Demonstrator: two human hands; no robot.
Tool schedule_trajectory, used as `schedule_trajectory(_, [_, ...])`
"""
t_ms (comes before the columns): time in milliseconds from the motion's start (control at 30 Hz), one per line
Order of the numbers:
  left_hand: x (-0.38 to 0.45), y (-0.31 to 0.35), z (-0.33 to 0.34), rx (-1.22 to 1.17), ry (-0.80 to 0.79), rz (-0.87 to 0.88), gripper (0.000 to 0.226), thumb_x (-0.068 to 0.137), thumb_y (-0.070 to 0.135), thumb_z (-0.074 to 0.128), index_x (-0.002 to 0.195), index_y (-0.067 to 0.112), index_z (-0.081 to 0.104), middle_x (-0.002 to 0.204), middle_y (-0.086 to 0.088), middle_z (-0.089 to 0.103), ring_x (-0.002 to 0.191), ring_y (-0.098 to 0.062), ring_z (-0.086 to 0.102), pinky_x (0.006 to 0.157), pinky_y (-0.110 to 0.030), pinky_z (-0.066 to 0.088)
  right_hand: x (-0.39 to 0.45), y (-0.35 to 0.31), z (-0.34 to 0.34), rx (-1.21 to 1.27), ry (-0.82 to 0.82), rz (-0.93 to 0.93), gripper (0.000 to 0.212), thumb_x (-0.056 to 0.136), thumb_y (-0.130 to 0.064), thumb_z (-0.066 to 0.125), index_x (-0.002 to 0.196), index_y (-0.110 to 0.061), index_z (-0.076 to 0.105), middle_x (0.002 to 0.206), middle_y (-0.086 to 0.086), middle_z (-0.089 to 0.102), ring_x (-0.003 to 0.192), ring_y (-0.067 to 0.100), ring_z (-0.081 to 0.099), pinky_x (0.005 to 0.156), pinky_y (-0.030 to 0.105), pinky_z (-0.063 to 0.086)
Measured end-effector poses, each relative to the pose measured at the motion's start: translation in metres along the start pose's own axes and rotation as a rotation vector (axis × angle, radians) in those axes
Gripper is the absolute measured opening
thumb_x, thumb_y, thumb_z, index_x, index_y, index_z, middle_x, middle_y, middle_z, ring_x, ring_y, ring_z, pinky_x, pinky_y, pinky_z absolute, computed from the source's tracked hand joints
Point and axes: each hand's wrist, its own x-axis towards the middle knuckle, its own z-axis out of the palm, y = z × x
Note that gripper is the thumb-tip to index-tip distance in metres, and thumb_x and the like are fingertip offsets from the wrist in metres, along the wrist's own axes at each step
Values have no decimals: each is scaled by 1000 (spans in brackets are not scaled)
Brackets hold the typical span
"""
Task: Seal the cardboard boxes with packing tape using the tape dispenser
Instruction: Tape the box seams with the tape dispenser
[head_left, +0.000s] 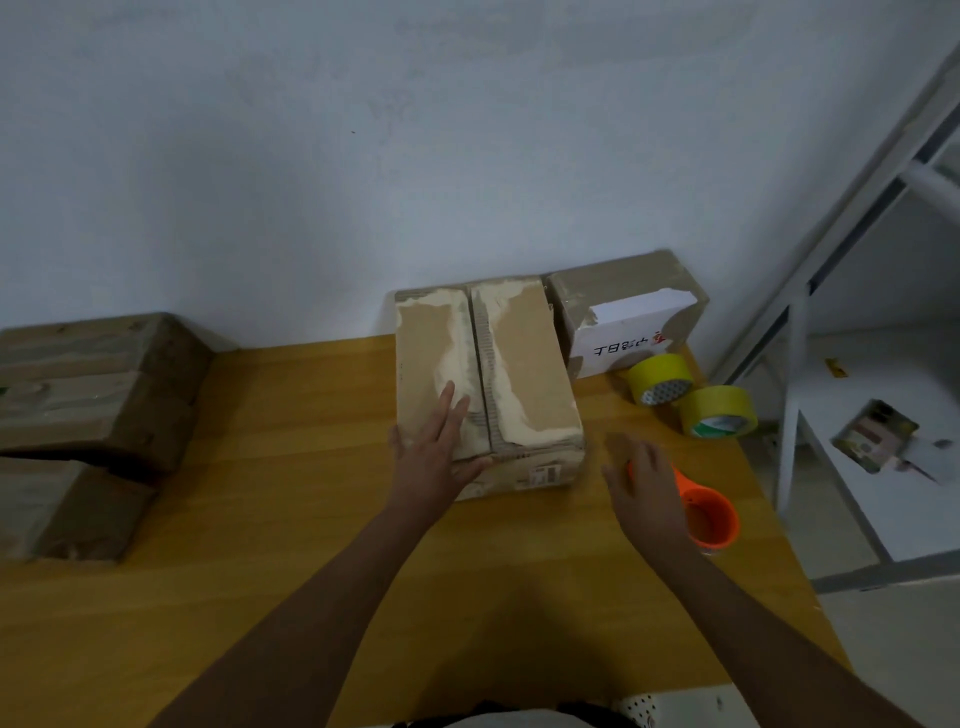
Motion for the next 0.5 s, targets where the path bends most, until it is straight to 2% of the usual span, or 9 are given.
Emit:
schedule_trajectory(67, [-6,1,2,-9,18,9,80,92,60,51,156,35,11,164,18,-6,151,-8,3,117,-61,0,-22,35,-1,-108,53,182,52,92,-19,64,136,1,46,128,26,49,117,41,48,94,49,42])
schedule_trajectory(167, [-18,2,5,-22,19,87,73,97,52,49,157,32,12,163,17,-8,150,-3,-6,120,-54,-4,-39,70,2,-207,-18,335,56,89,-21,68,133,5,43,125,28,51,112,42,51,90,50,46])
schedule_trajectory(233, [-25,2,5,-30,2,130,69,99,43,49,157,29,14,163,16,-7,151,-4,-6,121,-52,-4,-38,77,6,-251,-102,354,59,92,-28,63,137,2,38,126,24,55,114,38,54,92,45,47])
schedule_trajectory(333, [-31,3,3,-44,0,165,63,102,32,50,156,25,20,164,12,0,152,-9,1,122,-51,3,-25,80,9,-372,-215,383,57,97,-37,52,139,-4,31,127,17,59,117,32,57,98,41,40])
schedule_trajectory(400, [-33,3,-1,-67,11,174,60,102,26,51,155,22,24,164,9,5,152,-10,5,122,-50,6,-15,81,8,-418,-262,408,53,100,-37,46,138,-3,30,127,17,60,118,32,57,99,40,39])
schedule_trajectory(500, [-37,2,-4,-95,27,203,54,103,20,50,153,19,30,164,6,11,151,-12,12,122,-46,11,-9,76,5,-466,-305,416,39,103,-27,39,130,1,36,123,17,62,113,33,60,90,40,44])
